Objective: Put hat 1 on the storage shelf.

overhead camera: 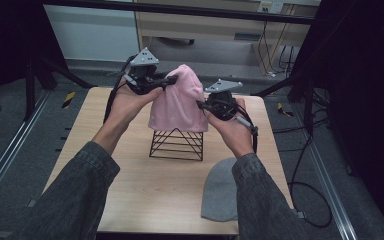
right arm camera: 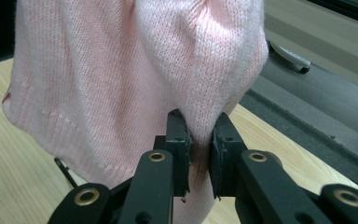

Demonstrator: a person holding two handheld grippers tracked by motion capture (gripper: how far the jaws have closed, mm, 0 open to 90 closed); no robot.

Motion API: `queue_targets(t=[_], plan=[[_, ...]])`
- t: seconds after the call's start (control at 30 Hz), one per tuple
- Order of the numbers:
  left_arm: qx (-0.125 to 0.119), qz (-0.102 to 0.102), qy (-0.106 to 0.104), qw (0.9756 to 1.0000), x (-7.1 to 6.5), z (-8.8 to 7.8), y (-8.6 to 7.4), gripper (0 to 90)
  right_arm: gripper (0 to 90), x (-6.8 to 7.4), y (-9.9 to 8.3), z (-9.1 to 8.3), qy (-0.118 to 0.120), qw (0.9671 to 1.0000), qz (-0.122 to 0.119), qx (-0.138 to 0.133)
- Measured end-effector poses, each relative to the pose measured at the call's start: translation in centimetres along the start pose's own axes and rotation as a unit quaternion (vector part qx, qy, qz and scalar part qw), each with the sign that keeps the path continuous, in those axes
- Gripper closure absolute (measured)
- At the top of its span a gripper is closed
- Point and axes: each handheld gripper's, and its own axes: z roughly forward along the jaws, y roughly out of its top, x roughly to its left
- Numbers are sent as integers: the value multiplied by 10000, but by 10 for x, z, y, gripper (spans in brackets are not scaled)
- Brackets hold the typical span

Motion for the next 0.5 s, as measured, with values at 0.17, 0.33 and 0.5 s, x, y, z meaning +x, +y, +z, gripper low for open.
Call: queue_targets(t=[0.17,0.33,0.5], plan=[[8,49,-85,10000,-3,1,-10,769,800,4,-9,-1,39,10000,11,7],[103,103,-144,9998,-5,-1,-20,768,801,9,-20,1,101,9999,30,4],[130,61,-191,9997,-5,-3,-30,766,801,13,-27,2,114,9999,-22,53]])
